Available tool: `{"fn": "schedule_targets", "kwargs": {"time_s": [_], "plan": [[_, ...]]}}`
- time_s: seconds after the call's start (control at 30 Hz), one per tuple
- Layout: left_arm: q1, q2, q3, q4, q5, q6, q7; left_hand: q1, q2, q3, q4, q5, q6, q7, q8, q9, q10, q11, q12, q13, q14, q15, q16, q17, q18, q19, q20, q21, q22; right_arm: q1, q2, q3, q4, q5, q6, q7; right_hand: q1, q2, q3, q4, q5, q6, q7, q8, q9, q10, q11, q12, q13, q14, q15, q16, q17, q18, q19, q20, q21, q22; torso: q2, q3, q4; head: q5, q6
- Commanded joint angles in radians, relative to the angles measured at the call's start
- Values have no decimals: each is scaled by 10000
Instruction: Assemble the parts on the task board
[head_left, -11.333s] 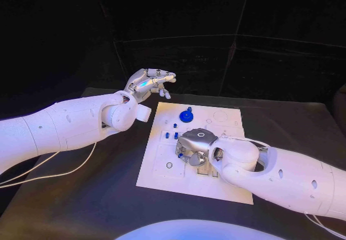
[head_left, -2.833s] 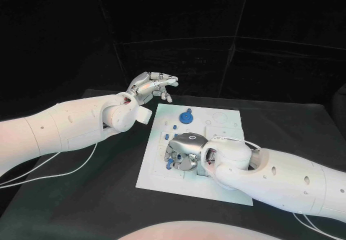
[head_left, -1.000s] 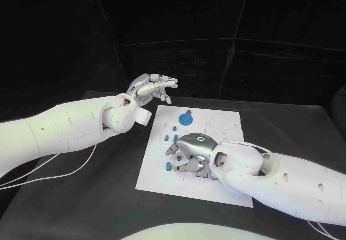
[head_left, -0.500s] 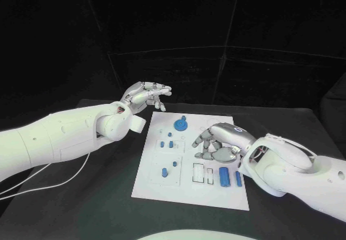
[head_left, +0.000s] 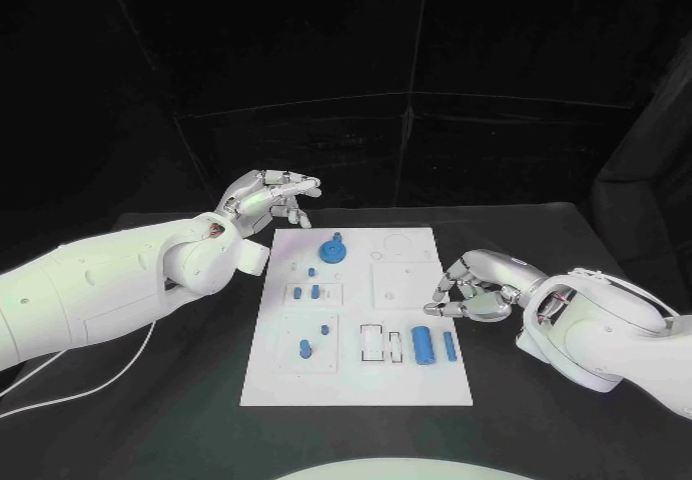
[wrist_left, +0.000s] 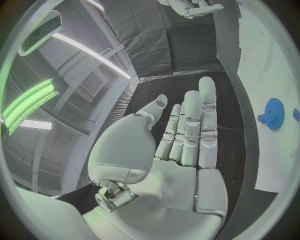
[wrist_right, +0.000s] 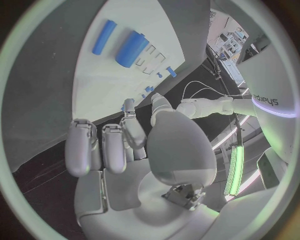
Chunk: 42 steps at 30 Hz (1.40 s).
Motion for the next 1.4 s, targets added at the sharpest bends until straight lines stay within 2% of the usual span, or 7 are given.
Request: {"fn": "schedule_targets", "kwargs": {"time_s": [0.03,0.1,0.3,0.53,0.9,1.3,1.4], "plan": [[10,-23,-1,52,-20,156,300,-104,14,-79,4,-14,60,-32,-16,4,88,-11,-58,10,-53,-1,51,-16,50,3,-6,-24,-15,-160,-94,0,89,-662,115,-1362,-305,97,-366,83,-111,-44,-64,215,154,174,-32,811,1018,588,-67,109,204,-238,131,10,137,921,-31,4,-85,-40,-32],[8,-28,-6,72,-20,163,309,-104,14,-79,4,-14,60,-32,-16,4,88,-11,-58,10,-53,-1,51,-16,50,3,-6,-24,-15,-272,-102,-2,86,-758,214,-1622,-402,181,-575,87,-129,-160,-61,351,273,210,-25,1114,1432,599,-55,167,337,-257,179,13,203,1016,-27,0,-78,-70,-35],[-4,-41,-19,122,-20,183,315,-104,14,-79,4,-14,60,-32,-16,4,88,-11,-58,10,-53,-1,51,-16,50,3,-6,-24,-15,-525,77,-11,-23,-896,512,-2004,-472,185,-759,96,-283,-377,-6,401,353,198,19,1230,1636,607,-25,208,441,-273,211,45,249,1084,-11,20,-49,-114,-34],[-15,-55,-32,125,-20,214,270,-111,7,-127,16,-13,59,-34,-23,2,90,-14,-60,11,-55,-3,56,-20,51,7,-7,-31,-23,-731,387,-14,-108,-984,658,-2062,-193,195,-815,80,-191,-504,24,483,445,167,50,1263,1744,613,5,235,516,-278,219,76,270,1117,-7,-6,-65,-84,-66],[-22,-81,-39,82,-20,344,158,-95,0,-182,15,-11,30,-26,-48,-5,65,-9,-75,8,-59,-3,64,-26,51,12,-7,-43,-34,-1101,833,-13,-305,-811,814,-1980,-177,165,-905,80,-172,-621,53,533,502,128,78,1260,1786,602,28,218,486,-267,181,98,244,1083,-6,-10,-62,-55,-122],[-23,-128,-40,98,-20,391,92,-75,11,-204,12,-8,21,-26,-57,-6,55,-7,-81,8,-59,-2,71,-29,51,17,-7,-48,-40,-1243,1215,-12,-517,-1137,977,-2193,-78,159,-944,76,-249,-668,57,647,582,59,87,1195,1754,589,41,199,462,-258,151,116,223,1059,-12,-9,-50,29,-161],[-23,-135,-40,104,-20,398,89,-60,21,-208,9,-8,21,-27,-59,-5,52,-8,-83,8,-59,-2,73,-30,51,20,-7,-50,-43,-1255,1285,-12,-575,-1243,1069,-2295,469,245,-903,-14,-99,-776,59,809,701,29,95,1191,1814,590,48,196,486,-256,143,122,221,1064,-14,-13,-50,38,-163]]}}
